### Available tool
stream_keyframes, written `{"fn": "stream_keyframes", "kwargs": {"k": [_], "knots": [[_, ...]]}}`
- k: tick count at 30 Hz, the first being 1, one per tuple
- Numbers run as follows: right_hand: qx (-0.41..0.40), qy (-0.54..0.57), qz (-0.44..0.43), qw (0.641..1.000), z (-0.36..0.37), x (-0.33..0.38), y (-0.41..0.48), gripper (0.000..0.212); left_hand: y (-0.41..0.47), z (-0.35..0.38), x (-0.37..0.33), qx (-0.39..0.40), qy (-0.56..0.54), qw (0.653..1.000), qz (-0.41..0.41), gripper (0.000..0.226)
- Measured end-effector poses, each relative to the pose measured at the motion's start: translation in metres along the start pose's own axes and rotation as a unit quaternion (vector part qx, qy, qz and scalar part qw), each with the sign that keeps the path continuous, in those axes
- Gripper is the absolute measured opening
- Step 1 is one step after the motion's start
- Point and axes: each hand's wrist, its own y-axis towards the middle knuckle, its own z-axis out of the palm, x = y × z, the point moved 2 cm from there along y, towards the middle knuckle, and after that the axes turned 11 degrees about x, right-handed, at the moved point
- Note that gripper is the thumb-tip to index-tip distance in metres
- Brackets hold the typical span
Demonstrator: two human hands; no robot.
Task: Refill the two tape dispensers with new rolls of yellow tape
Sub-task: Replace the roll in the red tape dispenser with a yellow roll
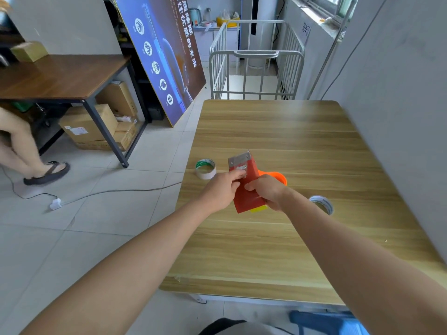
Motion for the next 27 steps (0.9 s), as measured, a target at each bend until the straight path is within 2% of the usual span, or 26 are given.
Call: {"fn": "stream_keyframes", "kwargs": {"k": [4,9,17,24,27], "knots": [[-0.005,-0.093,0.017,0.995,0.002,-0.002,0.003,0.04,0.004,-0.009,-0.001,-0.046,-0.081,0.995,-0.022,0.029],[-0.017,-0.136,0.001,0.991,0.006,0.004,0.002,0.038,0.01,-0.017,0.007,-0.089,-0.18,0.978,-0.059,0.019],[-0.013,-0.198,-0.026,0.98,0.007,0.012,0.005,0.036,0.012,-0.016,0.005,-0.134,-0.157,0.976,-0.068,0.021],[-0.041,-0.247,-0.04,0.967,0.006,0.013,0.007,0.035,0.015,-0.008,0.009,-0.097,-0.227,0.965,-0.085,0.031],[-0.051,-0.306,-0.027,0.95,0.006,0.008,0.007,0.033,0.016,-0.001,0.013,-0.097,-0.218,0.967,-0.094,0.031]]}}
